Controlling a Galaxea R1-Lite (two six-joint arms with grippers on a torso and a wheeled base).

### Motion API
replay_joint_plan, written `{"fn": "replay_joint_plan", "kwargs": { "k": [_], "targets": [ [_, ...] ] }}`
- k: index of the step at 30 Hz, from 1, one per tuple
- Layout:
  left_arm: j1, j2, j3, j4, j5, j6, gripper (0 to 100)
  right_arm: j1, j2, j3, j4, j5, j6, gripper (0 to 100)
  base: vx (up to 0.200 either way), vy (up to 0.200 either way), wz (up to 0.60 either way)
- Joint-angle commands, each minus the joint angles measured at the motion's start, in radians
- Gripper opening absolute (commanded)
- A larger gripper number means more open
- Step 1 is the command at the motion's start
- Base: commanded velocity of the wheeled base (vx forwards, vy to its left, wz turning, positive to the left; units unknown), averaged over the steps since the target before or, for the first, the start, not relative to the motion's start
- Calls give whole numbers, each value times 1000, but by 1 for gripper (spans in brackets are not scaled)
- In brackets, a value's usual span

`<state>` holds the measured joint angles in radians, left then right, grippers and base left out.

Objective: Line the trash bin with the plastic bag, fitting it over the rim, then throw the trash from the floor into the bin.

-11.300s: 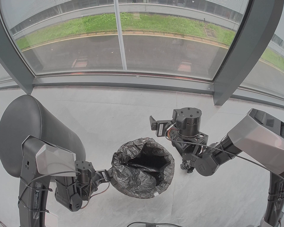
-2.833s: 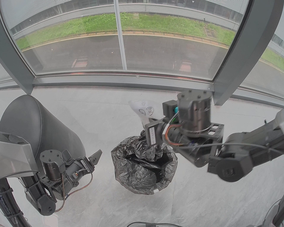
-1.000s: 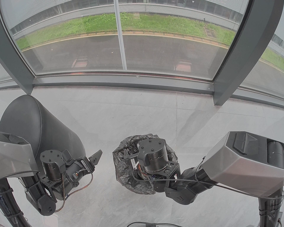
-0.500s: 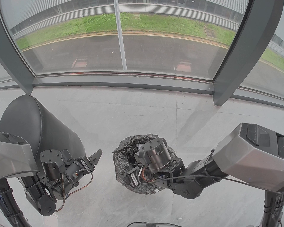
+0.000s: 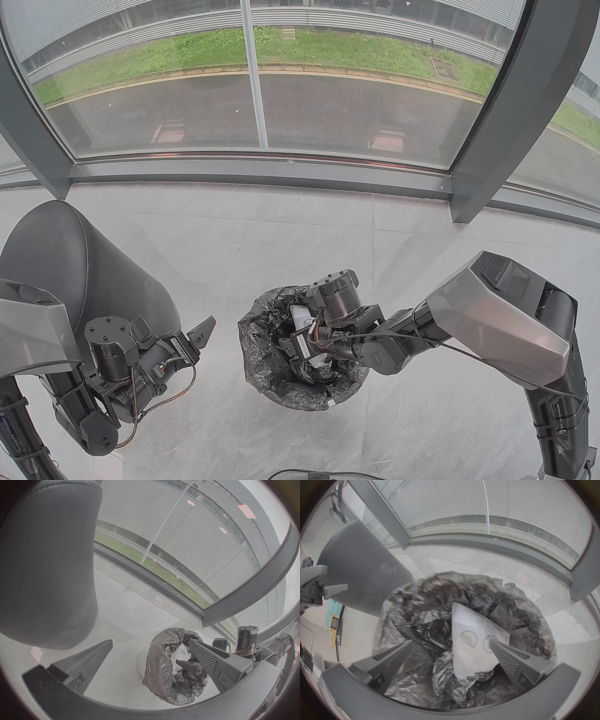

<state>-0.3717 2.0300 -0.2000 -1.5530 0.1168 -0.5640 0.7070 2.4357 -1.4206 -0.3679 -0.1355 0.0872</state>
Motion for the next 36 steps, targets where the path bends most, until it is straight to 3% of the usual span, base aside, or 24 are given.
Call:
{"fn": "replay_joint_plan", "kwargs": {
  "k": [1, 16, 24, 27, 32, 35, 36],
  "targets": [
    [2, 9, -2, -4, 0, 0, 100, -20, 71, -27, 1, 2, -1, 100, 0, 0, 0],
    [4, 10, -2, -4, 0, 0, 100, -17, 123, -86, 0, 10, 6, 100, 0, 0, 0],
    [4, 3, 1, -4, 1, 1, 100, 5, -152, 109, -6, 1, 11, 100, 0, 0, 0],
    [0, -8, 7, -4, 3, 4, 100, 28, -339, 272, -9, -10, -1, 100, 0, 0, 0],
    [-15, -59, 30, -4, 1, 21, 100, 52, -575, 483, -9, -110, -7, 100, 0, 0, 0],
    [-41, -140, 71, -4, -2, 75, 100, 54, -736, 611, -3, -187, -15, 100, 0, 0, 0],
    [-58, -215, 109, -4, 0, 151, 100, 48, -877, 712, 0, -248, -21, 100, 0, 0, 0]
  ]
}}
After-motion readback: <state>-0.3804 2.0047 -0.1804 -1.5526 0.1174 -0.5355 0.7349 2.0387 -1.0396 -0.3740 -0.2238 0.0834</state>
